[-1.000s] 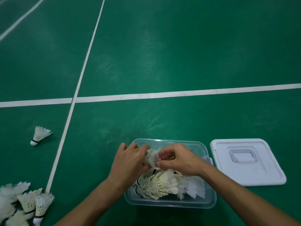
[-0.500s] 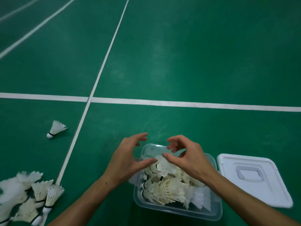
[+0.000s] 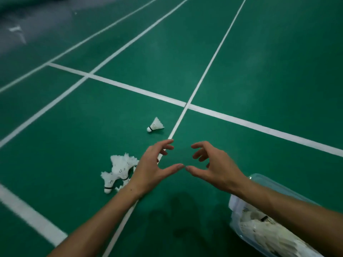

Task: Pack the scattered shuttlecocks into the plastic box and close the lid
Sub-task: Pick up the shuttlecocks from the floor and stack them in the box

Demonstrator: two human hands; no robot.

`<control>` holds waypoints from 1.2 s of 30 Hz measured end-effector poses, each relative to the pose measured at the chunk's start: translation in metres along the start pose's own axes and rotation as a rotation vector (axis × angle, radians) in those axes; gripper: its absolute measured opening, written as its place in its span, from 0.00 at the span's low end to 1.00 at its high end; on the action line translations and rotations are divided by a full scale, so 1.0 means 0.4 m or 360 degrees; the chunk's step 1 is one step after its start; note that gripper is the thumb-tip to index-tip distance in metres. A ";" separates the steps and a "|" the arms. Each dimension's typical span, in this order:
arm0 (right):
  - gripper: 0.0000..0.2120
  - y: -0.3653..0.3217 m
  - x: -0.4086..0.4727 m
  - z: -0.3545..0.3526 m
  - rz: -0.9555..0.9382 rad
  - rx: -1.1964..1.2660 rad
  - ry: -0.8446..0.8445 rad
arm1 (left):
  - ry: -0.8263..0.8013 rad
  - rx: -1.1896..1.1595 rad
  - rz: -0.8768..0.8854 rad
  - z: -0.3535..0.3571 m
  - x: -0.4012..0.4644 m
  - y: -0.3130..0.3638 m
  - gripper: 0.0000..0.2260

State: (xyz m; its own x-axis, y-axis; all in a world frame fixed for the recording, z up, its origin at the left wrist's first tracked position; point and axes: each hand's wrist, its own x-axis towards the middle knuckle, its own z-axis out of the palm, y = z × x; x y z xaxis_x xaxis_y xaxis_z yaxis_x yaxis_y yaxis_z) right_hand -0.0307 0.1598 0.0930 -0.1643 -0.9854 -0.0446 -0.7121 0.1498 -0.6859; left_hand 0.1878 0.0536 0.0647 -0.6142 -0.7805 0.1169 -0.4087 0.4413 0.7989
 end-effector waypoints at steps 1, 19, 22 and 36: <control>0.33 -0.020 0.016 0.041 -0.0023 0.0017 -0.0032 | 0.0024 0.0014 -0.0054 -0.030 -0.019 -0.026 0.34; 0.38 -0.087 0.133 0.513 0.0114 -0.0154 -0.0436 | 0.0010 0.1129 -0.0228 -0.122 -0.221 -0.301 0.29; 0.37 -0.095 0.162 0.540 0.0158 -0.0149 -0.0447 | 0.0030 0.1123 -0.0352 -0.096 -0.233 -0.321 0.31; 0.08 -0.080 0.115 0.376 0.0157 0.0199 -0.0521 | -0.0124 0.0299 -0.0196 -0.059 -0.175 -0.244 0.37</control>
State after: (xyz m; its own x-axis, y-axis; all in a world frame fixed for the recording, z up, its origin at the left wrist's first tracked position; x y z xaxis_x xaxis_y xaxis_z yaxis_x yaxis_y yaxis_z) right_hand 0.0873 0.0977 0.0037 0.0137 -0.9435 -0.3310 -0.6115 0.2540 -0.7494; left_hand 0.2866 0.0549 -0.0076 -0.5993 -0.8001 -0.0261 -0.5975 0.4254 0.6797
